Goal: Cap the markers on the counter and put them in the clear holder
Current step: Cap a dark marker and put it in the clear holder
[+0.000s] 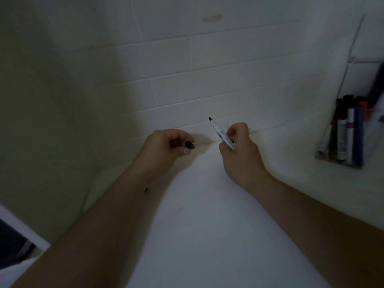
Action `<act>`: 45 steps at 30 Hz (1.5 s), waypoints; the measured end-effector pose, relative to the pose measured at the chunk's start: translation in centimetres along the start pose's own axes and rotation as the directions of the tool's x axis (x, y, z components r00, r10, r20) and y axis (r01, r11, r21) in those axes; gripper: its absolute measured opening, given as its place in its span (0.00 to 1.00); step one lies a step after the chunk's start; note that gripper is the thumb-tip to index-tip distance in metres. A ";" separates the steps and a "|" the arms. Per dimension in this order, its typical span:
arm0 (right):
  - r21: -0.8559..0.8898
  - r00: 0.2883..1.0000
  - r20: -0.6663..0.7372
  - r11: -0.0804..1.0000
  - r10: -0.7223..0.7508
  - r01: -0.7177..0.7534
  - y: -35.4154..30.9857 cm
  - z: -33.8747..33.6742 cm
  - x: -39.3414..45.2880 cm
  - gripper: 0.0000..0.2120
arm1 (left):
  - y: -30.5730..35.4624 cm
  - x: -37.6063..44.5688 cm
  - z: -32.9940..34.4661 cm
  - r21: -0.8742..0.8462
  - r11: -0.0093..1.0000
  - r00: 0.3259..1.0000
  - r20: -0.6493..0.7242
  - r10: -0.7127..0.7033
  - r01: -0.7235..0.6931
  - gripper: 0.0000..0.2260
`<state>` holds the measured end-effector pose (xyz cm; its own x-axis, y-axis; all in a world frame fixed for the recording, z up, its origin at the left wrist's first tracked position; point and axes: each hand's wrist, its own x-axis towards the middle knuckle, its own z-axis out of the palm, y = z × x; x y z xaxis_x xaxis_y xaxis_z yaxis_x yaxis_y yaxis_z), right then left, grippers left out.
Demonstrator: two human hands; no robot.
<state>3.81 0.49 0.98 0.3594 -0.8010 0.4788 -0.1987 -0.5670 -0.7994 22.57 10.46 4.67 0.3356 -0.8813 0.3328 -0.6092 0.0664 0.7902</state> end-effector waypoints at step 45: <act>-0.490 0.940 0.155 0.803 -0.303 0.340 -0.2 0.0 -0.6 0.21 | 0.5 -0.5 2.0 0.228 0.968 0.993 0.085 0.087 -0.104 0.09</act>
<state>3.61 1.07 0.91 0.5391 -0.5513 0.6367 -0.4841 -0.8215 -0.3015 20.67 10.03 3.91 0.2190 -0.9088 0.3551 -0.7885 0.0496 0.6131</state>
